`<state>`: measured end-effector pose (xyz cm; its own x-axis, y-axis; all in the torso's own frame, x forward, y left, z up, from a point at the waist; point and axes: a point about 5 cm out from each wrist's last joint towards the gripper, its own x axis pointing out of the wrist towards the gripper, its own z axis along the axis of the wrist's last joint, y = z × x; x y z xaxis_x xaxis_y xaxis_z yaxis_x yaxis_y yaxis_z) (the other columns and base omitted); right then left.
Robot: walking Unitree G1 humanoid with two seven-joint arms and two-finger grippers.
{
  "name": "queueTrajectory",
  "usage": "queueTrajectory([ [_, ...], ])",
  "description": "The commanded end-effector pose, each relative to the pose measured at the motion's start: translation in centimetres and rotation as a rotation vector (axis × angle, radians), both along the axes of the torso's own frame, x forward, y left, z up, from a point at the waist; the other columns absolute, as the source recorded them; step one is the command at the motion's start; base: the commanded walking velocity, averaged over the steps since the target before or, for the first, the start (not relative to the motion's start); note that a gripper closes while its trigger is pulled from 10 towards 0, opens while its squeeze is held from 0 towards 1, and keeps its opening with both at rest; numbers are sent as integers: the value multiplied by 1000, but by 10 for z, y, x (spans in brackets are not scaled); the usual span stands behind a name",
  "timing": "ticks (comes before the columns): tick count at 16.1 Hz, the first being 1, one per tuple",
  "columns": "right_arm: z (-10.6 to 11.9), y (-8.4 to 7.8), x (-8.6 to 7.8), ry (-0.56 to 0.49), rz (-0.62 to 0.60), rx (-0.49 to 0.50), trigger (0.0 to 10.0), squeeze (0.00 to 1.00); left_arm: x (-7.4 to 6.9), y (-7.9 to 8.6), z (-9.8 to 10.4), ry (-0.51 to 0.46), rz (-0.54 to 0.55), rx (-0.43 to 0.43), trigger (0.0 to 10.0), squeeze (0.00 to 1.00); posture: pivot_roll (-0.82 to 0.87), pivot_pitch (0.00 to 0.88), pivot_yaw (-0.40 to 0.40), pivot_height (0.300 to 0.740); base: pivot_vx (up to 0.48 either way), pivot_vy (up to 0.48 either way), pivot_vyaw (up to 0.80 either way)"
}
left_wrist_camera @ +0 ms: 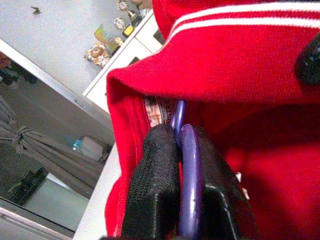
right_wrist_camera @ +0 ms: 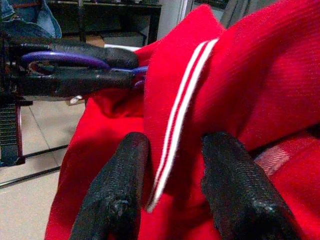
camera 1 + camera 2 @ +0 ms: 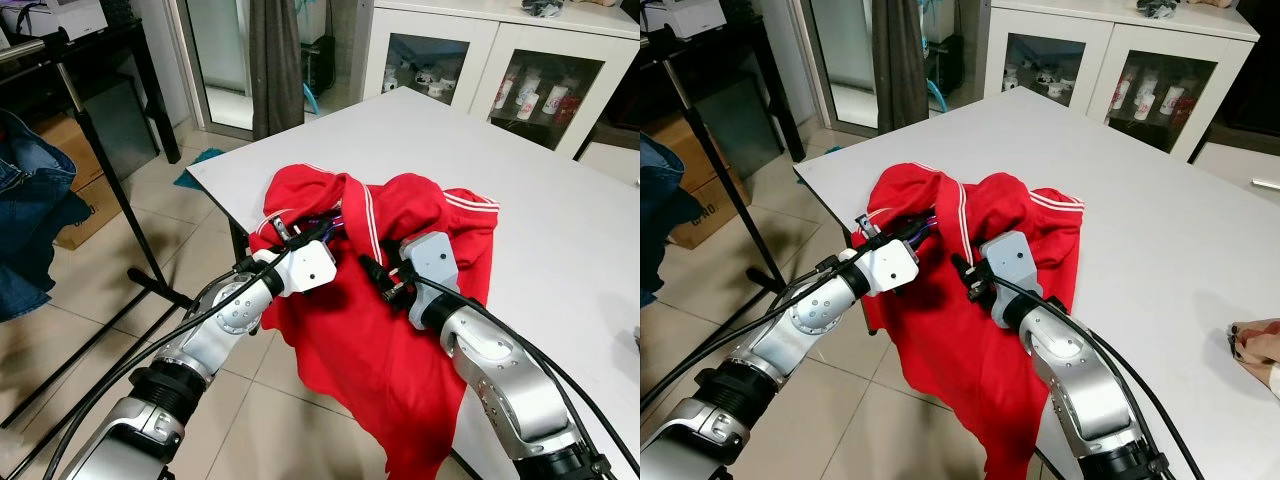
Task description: Hang hanger
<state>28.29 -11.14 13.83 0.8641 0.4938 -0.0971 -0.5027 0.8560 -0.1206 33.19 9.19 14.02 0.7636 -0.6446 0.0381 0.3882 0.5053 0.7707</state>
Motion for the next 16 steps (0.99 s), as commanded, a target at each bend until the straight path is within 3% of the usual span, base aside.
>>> queueTrajectory([
  [1,-3,7,1,15,18,-9,4000,0,0,-7,12,-53,-26,-25,0,0,40,38,6,740,0,0,0],
  [2,-4,8,1,20,21,-3,0,0,0,-8,12,-53,-27,-26,0,0,39,39,6,740,0,0,0],
  [6,-5,-9,10,-5,-131,-48,0,0,-1,-9,13,-54,-32,-29,0,0,39,41,5,740,0,0,0],
  [8,2,-32,18,-60,-277,-97,0,0,0,-9,13,-54,-31,-27,0,0,32,41,6,740,0,0,0],
  [11,9,-39,20,-107,-330,-123,0,0,0,-9,13,-54,-32,-24,0,0,31,39,7,740,0,0,0],
  [12,16,-47,21,-170,-382,-170,0,0,1,-9,13,-49,-36,-16,0,0,30,39,8,740,0,0,0],
  [16,35,-63,25,-273,-472,-205,0,0,-2,-6,0,21,-69,87,0,0,28,39,12,740,0,0,0],
])
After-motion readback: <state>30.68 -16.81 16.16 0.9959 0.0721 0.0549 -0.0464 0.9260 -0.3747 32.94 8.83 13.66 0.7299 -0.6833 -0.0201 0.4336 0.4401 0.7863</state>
